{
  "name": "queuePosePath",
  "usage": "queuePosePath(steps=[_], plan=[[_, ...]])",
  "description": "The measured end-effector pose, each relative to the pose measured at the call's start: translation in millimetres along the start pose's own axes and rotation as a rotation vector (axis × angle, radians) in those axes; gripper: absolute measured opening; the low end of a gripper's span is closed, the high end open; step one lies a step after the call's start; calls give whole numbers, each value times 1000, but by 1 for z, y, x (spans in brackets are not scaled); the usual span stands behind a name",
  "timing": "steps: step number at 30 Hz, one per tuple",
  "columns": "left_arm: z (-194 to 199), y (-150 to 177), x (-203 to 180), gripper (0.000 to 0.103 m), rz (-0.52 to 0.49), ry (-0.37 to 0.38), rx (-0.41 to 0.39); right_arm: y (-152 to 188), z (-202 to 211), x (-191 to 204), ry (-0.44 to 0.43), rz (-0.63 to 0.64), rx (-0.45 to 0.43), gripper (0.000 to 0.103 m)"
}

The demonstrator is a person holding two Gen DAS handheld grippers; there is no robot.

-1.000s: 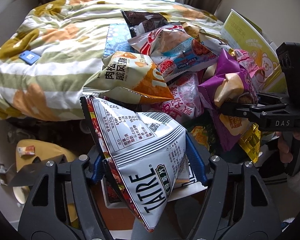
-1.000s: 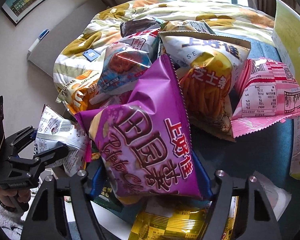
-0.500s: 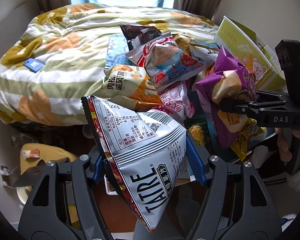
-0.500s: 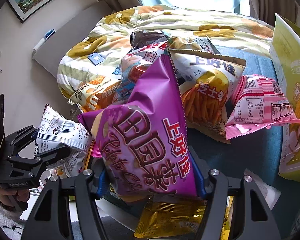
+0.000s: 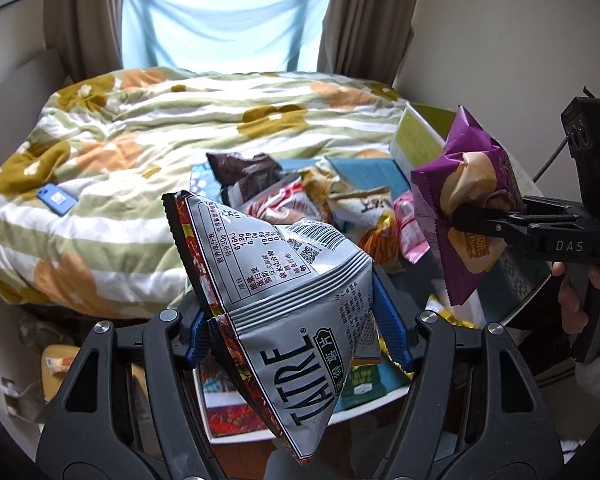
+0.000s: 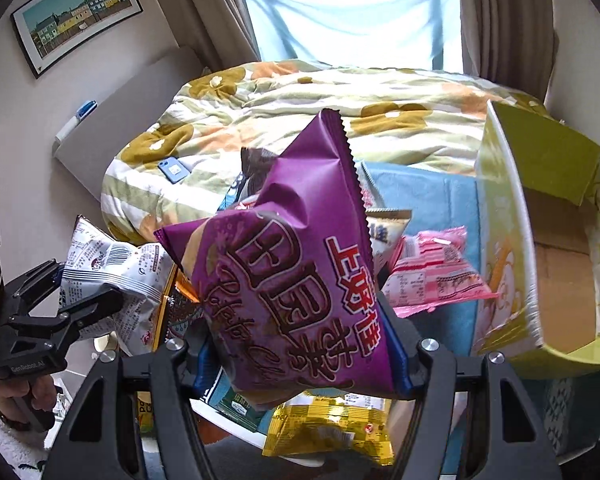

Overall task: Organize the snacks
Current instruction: 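Carry both bags over the cardboard box and open both grippers to drop them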

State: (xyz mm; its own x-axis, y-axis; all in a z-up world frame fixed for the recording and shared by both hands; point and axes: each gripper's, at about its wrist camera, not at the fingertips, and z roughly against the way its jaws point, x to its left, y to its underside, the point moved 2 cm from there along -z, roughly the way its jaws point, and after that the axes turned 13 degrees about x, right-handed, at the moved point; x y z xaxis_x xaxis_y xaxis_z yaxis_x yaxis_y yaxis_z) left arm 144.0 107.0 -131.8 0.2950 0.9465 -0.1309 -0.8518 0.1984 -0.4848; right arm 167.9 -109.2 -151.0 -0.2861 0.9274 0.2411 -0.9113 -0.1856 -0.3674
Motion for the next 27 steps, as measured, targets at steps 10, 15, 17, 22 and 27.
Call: queuePosePath(steps=[10,15,17,22,27], plan=[[-17,-129,-97,65,-62,18,-123,-37,74,-92,110,-121,-139,62],[-53,-196,-173,65,-72,69,-128,-57,100,-172,141,-174,-147,62],[-76,-221,-204,65,-77,90,-105,-64,108,-202,148,-191,-153,62],[-138,-266,-259,67,-64,118,-27,-80,118,-273,154,-230,-144,62],[-184,-288,-293,102,-72,86,32,-88,108,-315,140,-259,-95,62]])
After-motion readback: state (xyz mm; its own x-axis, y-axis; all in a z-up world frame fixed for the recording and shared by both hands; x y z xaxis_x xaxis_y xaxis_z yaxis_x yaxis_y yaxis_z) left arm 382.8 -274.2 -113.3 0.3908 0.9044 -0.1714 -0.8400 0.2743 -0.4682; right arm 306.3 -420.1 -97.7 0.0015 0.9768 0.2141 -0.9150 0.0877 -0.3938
